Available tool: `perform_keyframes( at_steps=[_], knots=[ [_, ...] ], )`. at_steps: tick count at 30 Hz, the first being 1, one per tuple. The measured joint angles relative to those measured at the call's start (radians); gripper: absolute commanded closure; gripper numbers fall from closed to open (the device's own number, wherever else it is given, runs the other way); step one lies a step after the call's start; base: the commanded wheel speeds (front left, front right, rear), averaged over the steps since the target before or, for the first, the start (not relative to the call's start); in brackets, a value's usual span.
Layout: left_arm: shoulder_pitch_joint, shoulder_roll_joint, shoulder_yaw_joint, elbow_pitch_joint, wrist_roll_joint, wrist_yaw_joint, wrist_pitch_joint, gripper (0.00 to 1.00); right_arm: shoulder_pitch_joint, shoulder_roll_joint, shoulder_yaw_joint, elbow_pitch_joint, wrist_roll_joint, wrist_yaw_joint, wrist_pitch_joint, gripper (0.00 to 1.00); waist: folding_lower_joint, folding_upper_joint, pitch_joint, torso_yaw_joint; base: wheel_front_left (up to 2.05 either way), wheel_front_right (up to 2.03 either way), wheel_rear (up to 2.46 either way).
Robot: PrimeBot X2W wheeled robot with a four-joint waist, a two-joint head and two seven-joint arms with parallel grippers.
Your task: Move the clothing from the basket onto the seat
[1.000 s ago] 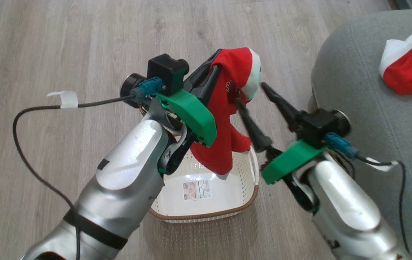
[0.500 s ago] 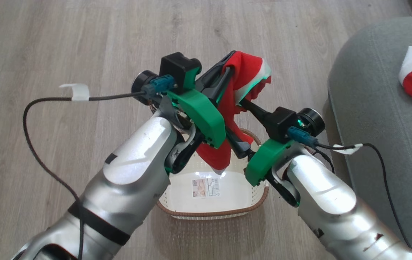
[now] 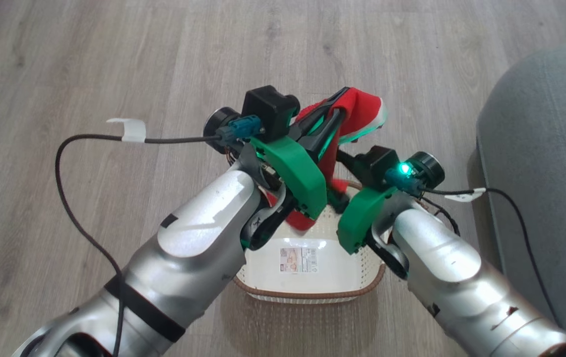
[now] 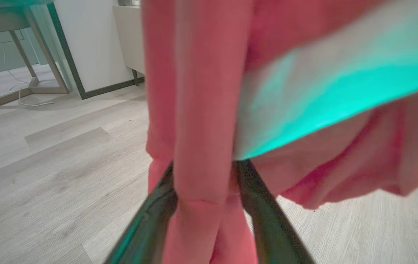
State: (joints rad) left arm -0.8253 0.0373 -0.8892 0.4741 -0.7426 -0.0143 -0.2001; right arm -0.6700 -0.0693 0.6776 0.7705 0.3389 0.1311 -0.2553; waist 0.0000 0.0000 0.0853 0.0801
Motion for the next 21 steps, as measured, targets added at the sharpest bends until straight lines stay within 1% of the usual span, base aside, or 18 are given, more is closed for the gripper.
perform_keyframes(
  at_steps=[3,7,8,9,16,21],
  knots=[
    [-0.003,0.0,-0.011,0.011,-0.008,0.008,-0.01,1.0,-0.011,0.0,0.002,0.004,0.017,0.0,0.0,1.0,0.0,0.0,-0.003,0.004,0.0,0.0,0.0],
    [-0.01,0.0,-0.014,0.035,-0.014,0.011,-0.016,1.0,-0.013,0.0,-0.012,0.003,0.022,0.0,0.0,1.0,0.0,0.0,-0.003,-0.008,0.0,0.0,0.0],
    [-0.01,0.0,-0.014,0.038,-0.015,0.016,-0.022,0.61,-0.012,0.0,-0.018,0.002,0.022,0.0,0.0,1.0,0.0,0.0,-0.003,-0.013,0.0,0.0,0.0],
    [-0.01,0.0,-0.013,0.042,-0.015,0.018,-0.023,0.0,-0.012,0.0,-0.023,-0.002,0.021,0.0,0.0,1.0,0.0,0.0,-0.003,-0.019,0.0,0.0,0.0],
    [-0.011,0.004,-0.014,0.076,-0.003,0.018,-0.039,0.0,-0.012,0.0,-0.088,-0.04,-0.035,0.0,0.0,1.0,0.0,0.0,0.007,-0.058,0.0,0.0,0.0],
    [-0.01,0.03,-0.009,0.106,0.016,0.018,-0.045,0.0,-0.01,-0.001,-0.17,-0.07,-0.088,0.0,0.0,1.0,0.0,0.0,0.017,-0.11,0.0,0.0,0.0]
  ],
)
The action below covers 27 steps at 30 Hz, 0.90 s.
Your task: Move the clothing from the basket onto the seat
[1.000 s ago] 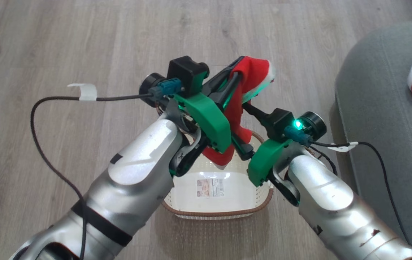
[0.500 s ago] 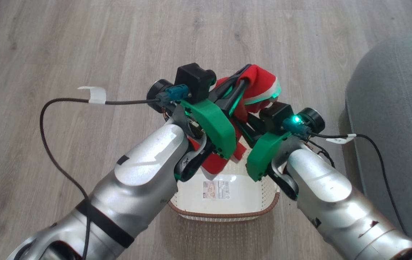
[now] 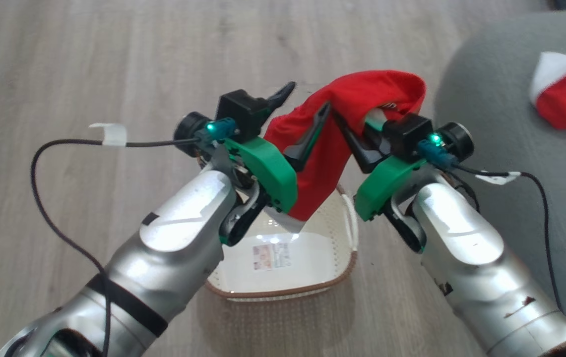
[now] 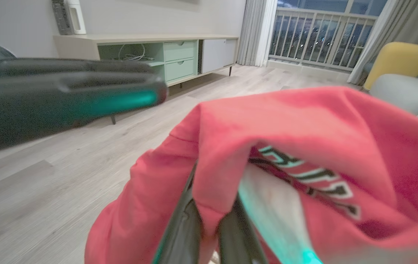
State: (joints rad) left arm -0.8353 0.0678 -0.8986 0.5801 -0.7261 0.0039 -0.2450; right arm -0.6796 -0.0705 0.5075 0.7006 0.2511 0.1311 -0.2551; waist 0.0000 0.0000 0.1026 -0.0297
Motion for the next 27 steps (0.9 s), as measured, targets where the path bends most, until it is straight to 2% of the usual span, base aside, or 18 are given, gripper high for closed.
perform_keyframes(
  at_steps=[12,21,27],
  knots=[
    [0.014,0.043,0.027,0.012,0.034,0.001,-0.004,0.0,0.047,-0.017,-0.142,-0.117,-0.049,0.0,0.0,1.0,0.0,0.0,0.022,-0.198,0.0,0.0,0.0],
    [0.023,0.071,0.041,0.01,0.052,0.013,-0.005,0.0,0.061,-0.015,-0.173,-0.211,-0.053,0.0,0.0,1.0,0.0,0.0,0.038,-0.387,0.0,0.0,0.0],
    [0.02,0.047,0.015,0.003,0.071,-0.011,-0.007,0.0,0.115,-0.036,-0.294,-0.288,-0.077,0.0,0.0,1.0,0.0,0.0,0.065,-0.482,0.0,0.0,0.0]
  ],
)
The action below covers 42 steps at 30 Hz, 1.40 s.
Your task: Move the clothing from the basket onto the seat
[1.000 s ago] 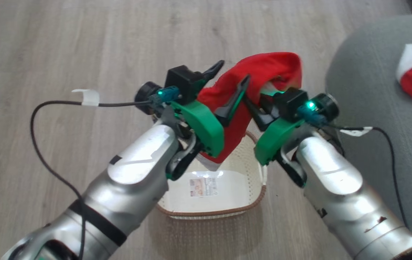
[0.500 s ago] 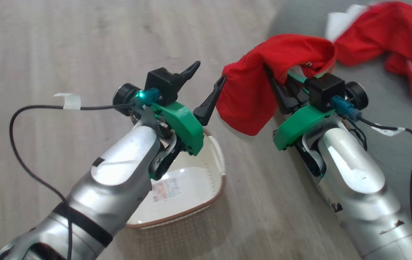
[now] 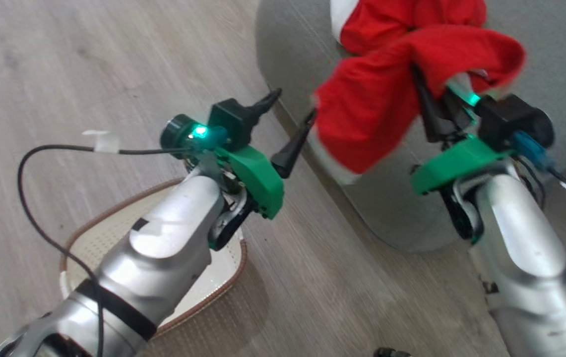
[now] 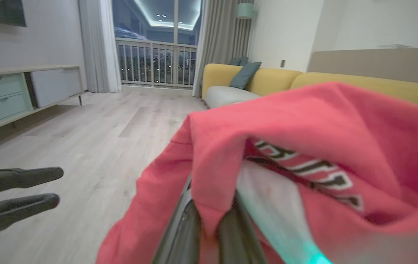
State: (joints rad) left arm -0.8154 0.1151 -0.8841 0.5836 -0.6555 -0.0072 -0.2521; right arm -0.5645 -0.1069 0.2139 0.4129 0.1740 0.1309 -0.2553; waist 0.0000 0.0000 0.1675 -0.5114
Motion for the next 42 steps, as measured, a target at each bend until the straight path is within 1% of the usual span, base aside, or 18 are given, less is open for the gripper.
perform_keyframes(
  at_steps=[3,7,10,14,17,18,19,22,23,28,31,34,38,40,42],
  knots=[
    [-0.006,-0.012,-0.016,0.01,0.006,-0.017,0.0,0.0,0.046,-0.001,-0.048,-0.039,-0.021,0.0,0.0,1.0,0.0,0.0,0.019,-0.017,0.0,0.0,0.0],
    [-0.03,-0.02,-0.024,0.03,0.015,-0.023,0.0,0.0,0.088,-0.006,-0.119,-0.072,-0.05,0.0,0.0,1.0,0.0,0.0,0.043,-0.027,0.0,0.0,0.0],
    [-0.048,-0.024,-0.035,0.041,0.021,-0.033,0.0,0.0,0.093,-0.022,-0.173,-0.074,-0.064,0.0,0.0,1.0,0.0,0.0,0.065,-0.03,0.0,0.0,0.0],
    [-0.053,-0.025,-0.043,0.051,0.03,-0.035,0.0,0.0,0.064,-0.045,-0.231,-0.071,-0.086,0.0,0.0,1.0,0.0,0.0,0.099,-0.029,0.0,0.0,0.0],
    [-0.054,-0.016,-0.047,0.054,0.03,-0.038,0.001,0.0,-0.012,-0.063,-0.257,-0.039,-0.105,0.0,0.0,1.0,0.0,0.0,0.127,-0.026,0.0,0.0,0.0],
    [-0.056,-0.003,-0.052,0.053,0.04,-0.038,0.002,0.0,-0.078,-0.076,-0.272,-0.007,-0.116,0.0,0.0,1.0,0.0001,0.0,0.145,-0.025,0.0,0.0,0.0],
    [-0.056,0.006,-0.053,0.05,0.041,-0.035,0.002,0.0,-0.113,-0.087,-0.275,0.012,-0.125,0.0,0.0,1.0,0.0001,0.0,0.154,-0.024,0.0,0.0,0.0],
    [-0.061,0.04,-0.053,0.031,0.056,-0.019,0.006,0.0,-0.216,-0.108,-0.296,0.063,-0.132,0.0,0.0,1.0,0.0001,0.0,0.18,-0.022,0.0,0.0,0.0],
    [-0.061,0.04,-0.053,0.031,0.056,-0.019,0.006,0.0,-0.216,-0.108,-0.296,0.063,-0.132,0.0,0.0,1.0,0.0001,0.0,0.18,-0.022,0.0,0.0,0.0],
    [-0.063,0.09,-0.054,-0.04,0.061,0.002,0.036,0.0,-0.396,-0.156,-0.341,0.178,-0.156,0.0,0.0,1.0,0.0002,0.0,0.224,-0.015,0.0,0.0,0.0],
    [-0.064,0.106,-0.06,-0.085,0.074,0.011,0.058,0.0,-0.487,-0.203,-0.379,0.235,-0.191,0.0,0.001,1.0,0.0002,0.0,0.242,0.012,0.0,0.0,0.0],
    [-0.064,0.12,-0.062,-0.123,0.076,0.015,0.067,0.0,-0.579,-0.26,-0.426,0.283,-0.24,0.0,0.038,1.0,0.0001,0.0,0.261,0.048,0.0,0.0,0.0],
    [-0.064,0.141,-0.072,-0.158,0.076,0.023,0.08,0.0,-0.659,-0.318,-0.533,0.313,-0.289,0.0,0.081,1.0,0.0,0.0,0.289,0.102,0.0,0.0,0.0],
    [-0.064,0.151,-0.074,-0.17,0.076,0.025,0.085,0.0,-0.674,-0.35,-0.589,0.328,-0.308,0.0,0.108,1.0,0.0001,0.0,0.305,0.128,0.0,0.0,0.0],
    [-0.064,0.164,-0.076,-0.185,0.077,0.028,0.089,0.0,-0.68,-0.368,-0.651,0.337,-0.322,0.0,0.13,1.0,0.0,0.0,0.327,0.15,0.0,0.0,0.0]
  ],
)
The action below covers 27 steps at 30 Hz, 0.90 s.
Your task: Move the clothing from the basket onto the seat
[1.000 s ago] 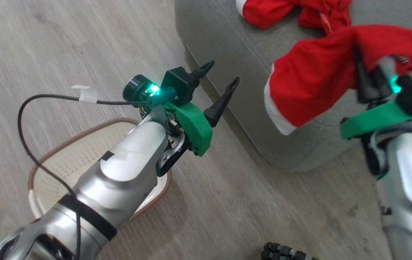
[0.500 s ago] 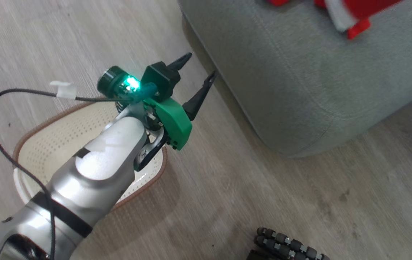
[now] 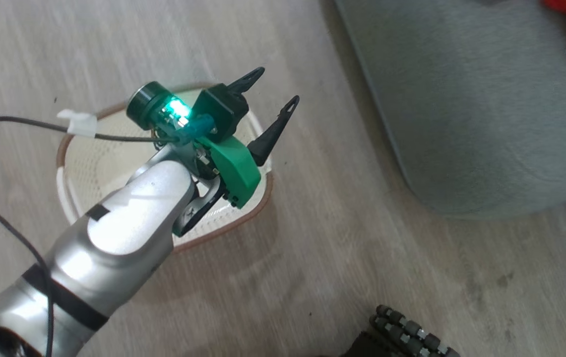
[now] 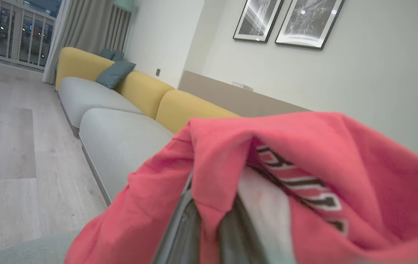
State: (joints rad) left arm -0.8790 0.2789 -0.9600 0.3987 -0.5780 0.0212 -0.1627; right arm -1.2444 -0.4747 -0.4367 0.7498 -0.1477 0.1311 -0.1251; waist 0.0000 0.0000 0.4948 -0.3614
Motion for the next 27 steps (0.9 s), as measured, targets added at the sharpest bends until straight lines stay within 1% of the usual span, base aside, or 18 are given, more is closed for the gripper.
perform_keyframes(
  at_steps=[5,7,9,11,12,13,14,16,18,21,27],
  knots=[
    [0.002,0.035,-0.007,-0.027,0.0,0.0,0.012,0.0,0.003,-0.002,-0.16,0.024,-0.041,0.0,0.066,1.0,0.0001,0.0,0.064,0.046,0.0,0.0,0.0],
    [0.003,0.054,-0.007,-0.035,0.0,0.001,0.017,0.0,0.009,0.002,-0.222,0.026,-0.051,0.0,0.07,1.0,0.0002,0.0,0.091,0.059,0.0,0.0,0.0],
    [0.005,0.074,-0.007,-0.042,0.0,0.002,0.021,0.0,0.021,0.016,-0.278,0.029,-0.06,0.0,0.07,1.0,0.0002,0.0,0.119,0.071,0.0,0.0,0.0],
    [0.005,0.089,-0.008,-0.05,0.006,0.004,0.021,0.0,0.051,0.043,-0.329,0.044,-0.066,0.0,0.062,1.0,0.0002,-0.0001,0.144,0.081,0.0,0.0,0.0],
    [0.005,0.094,-0.008,-0.054,0.007,0.004,0.021,0.0,0.072,0.061,-0.35,0.056,-0.072,0.0,0.058,0.76,0.0003,-0.0001,0.154,0.086,0.0,0.0,0.0],
    [0.005,0.098,-0.007,-0.056,0.007,0.004,0.021,0.0,0.096,0.079,-0.368,0.073,-0.077,0.0,0.058,0.45,0.0003,-0.0001,0.162,0.09,0.0,0.0,0.0],
    [0.006,0.101,-0.008,-0.058,0.007,0.006,0.021,0.0,0.121,0.099,-0.374,0.087,-0.081,0.0,0.052,0.0,0.0003,0.0,0.168,0.093,0.0,0.0,0.0],
    [0.01,0.105,-0.007,-0.059,0.007,0.01,0.021,0.0,0.166,0.139,-0.374,0.11,-0.084,0.0,0.023,0.0,0.0002,-0.0001,0.172,0.094,0.0,0.0,0.0],
    [0.018,0.106,-0.007,-0.059,0.007,0.014,0.02,0.0,0.193,0.164,-0.371,0.135,-0.081,0.0,-0.01,0.0,0.0001,-0.0001,0.166,0.089,0.0,0.0,0.0],
    [0.024,0.105,-0.007,-0.059,0.006,0.014,0.016,0.0,0.233,0.161,-0.339,0.167,-0.078,0.0,-0.063,0.0,-0.0001,0.0,0.148,0.081,0.0,0.0,0.0],
    [0.028,0.088,-0.007,-0.04,-0.008,0.014,-0.006,0.0,0.343,0.174,-0.217,0.228,-0.045,0.0,-0.114,0.0,-0.0001,0.0,0.094,0.064,0.0,0.0,0.0]
  ],
)
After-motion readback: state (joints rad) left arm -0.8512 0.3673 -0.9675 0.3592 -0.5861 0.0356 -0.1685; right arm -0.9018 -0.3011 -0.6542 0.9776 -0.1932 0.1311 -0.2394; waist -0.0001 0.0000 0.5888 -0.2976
